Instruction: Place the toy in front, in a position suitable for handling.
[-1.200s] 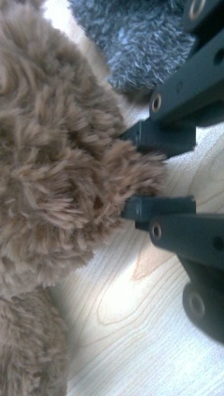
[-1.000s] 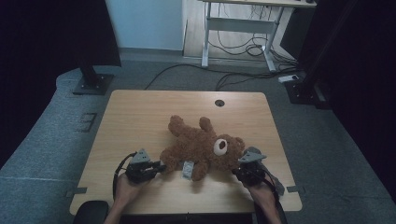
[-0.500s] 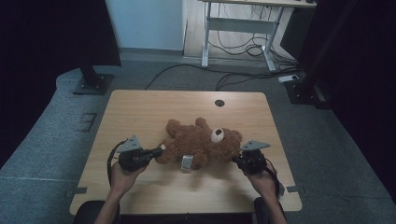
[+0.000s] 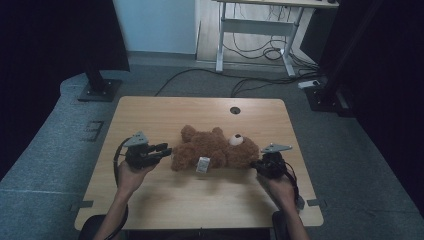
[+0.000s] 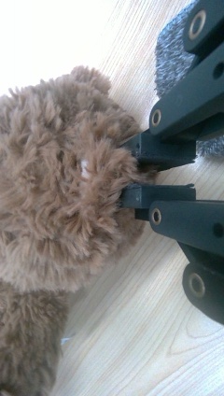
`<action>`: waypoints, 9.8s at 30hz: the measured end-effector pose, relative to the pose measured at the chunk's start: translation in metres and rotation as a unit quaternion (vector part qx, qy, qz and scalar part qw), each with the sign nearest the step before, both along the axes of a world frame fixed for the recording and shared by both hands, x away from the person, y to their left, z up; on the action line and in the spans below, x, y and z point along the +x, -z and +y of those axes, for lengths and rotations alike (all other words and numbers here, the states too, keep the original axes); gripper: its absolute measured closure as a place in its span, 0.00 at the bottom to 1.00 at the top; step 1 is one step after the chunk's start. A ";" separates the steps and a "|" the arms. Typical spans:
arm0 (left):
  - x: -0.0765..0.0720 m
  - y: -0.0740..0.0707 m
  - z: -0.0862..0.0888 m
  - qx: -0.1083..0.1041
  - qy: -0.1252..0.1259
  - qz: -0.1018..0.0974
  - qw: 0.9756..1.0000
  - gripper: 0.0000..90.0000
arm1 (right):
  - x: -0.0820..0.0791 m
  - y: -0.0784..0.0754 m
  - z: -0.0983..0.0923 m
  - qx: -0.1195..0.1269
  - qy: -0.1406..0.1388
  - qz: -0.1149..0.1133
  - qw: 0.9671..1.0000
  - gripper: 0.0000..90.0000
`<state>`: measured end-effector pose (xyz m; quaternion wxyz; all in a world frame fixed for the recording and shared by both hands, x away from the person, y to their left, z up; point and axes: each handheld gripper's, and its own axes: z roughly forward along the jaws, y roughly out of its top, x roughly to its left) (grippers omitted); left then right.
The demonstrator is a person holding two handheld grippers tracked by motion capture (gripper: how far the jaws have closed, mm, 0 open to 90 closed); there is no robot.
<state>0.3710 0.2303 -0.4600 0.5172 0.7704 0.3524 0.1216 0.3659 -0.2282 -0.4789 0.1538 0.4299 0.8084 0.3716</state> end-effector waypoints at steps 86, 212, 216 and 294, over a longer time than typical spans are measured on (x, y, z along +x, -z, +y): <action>0.022 0.071 -0.117 0.161 0.007 -0.007 0.987 0.34 | 0.014 -0.006 0.002 -0.040 0.004 -0.025 0.999 0.42; -0.011 0.068 -0.100 0.156 -0.038 -0.017 0.987 0.94 | 0.025 -0.028 0.008 -0.017 -0.022 -0.018 0.999 0.93; -0.015 0.050 -0.095 0.143 -0.038 -0.046 0.988 0.95 | 0.024 -0.034 0.006 -0.017 -0.021 -0.027 0.999 0.93; 0.025 0.054 -0.053 0.190 -0.016 0.027 0.981 0.74 | 0.022 -0.007 0.013 0.003 -0.047 -0.017 0.999 0.40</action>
